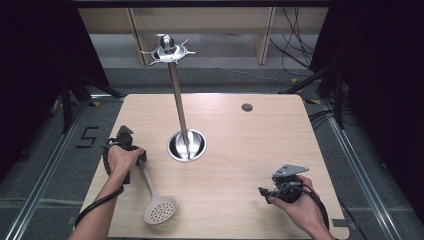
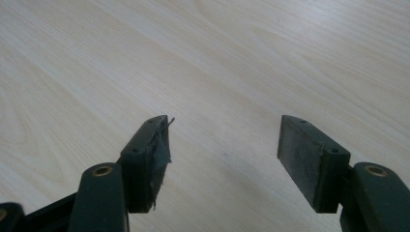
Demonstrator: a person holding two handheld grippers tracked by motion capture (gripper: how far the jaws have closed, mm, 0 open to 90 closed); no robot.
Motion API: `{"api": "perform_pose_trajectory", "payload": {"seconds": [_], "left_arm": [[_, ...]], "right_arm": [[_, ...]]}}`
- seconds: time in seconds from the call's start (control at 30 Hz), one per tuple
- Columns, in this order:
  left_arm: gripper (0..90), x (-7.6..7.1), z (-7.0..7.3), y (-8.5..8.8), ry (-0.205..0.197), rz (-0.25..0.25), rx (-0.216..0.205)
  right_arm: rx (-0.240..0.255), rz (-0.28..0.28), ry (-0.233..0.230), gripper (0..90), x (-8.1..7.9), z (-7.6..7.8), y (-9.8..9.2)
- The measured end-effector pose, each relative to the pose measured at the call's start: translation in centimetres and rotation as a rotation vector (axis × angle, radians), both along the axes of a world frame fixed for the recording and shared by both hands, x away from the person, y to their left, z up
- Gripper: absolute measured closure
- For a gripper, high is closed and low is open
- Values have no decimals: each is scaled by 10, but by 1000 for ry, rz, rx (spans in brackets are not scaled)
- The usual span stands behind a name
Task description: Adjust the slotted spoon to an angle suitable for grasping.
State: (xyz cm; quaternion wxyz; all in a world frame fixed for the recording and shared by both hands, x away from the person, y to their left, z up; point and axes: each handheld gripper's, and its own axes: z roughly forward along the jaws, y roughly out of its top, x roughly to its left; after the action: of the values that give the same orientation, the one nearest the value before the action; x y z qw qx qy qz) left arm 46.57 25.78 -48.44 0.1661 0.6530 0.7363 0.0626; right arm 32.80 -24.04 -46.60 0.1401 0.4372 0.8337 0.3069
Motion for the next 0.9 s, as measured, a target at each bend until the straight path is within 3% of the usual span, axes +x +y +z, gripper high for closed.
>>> {"api": "perform_pose_trajectory", "payload": {"seconds": [0.03,0.13,0.2,0.23,0.3,0.33,0.37,0.4,0.5,0.57,0.63,0.7,0.8,0.83,0.87,0.9], "left_arm": [[485,-1,-1,-5,-31,53,-5],[462,-8,0,-4,29,-5,10],[458,-11,0,-5,28,-15,15],[458,-12,-1,-8,10,14,8],[462,-15,0,-9,30,-22,27],[466,-16,0,-10,25,-10,27],[483,-16,1,-10,45,-34,43],[483,-16,1,-13,33,-17,41],[553,-16,1,-20,34,-42,96],[575,-16,2,-21,56,-87,133],[577,-16,-1,-26,16,-34,127],[588,-16,2,-21,56,-98,136],[606,-16,0,-22,33,-60,110],[620,-17,0,-20,31,-79,109],[647,-17,3,-16,66,-126,123],[647,-17,1,-18,37,-91,101]], "right_arm": [[0,0,1,365,0,0,0],[-2,4,1,364,0,0,0],[-6,9,-6,363,1,-1,0],[-8,8,8,362,0,-1,0],[-10,9,12,361,0,0,0],[-17,17,0,360,1,-1,0],[-18,18,1,359,1,-2,0],[-18,18,1,359,1,-2,0],[-13,11,15,357,0,-1,1],[-14,11,17,355,0,-1,1],[-18,18,9,355,1,-2,0],[-18,17,9,355,1,-2,-1],[-18,19,9,355,1,-2,-1],[-15,16,14,355,1,-2,0],[-13,13,18,355,0,-1,0],[-13,13,18,355,0,-1,0]]}}
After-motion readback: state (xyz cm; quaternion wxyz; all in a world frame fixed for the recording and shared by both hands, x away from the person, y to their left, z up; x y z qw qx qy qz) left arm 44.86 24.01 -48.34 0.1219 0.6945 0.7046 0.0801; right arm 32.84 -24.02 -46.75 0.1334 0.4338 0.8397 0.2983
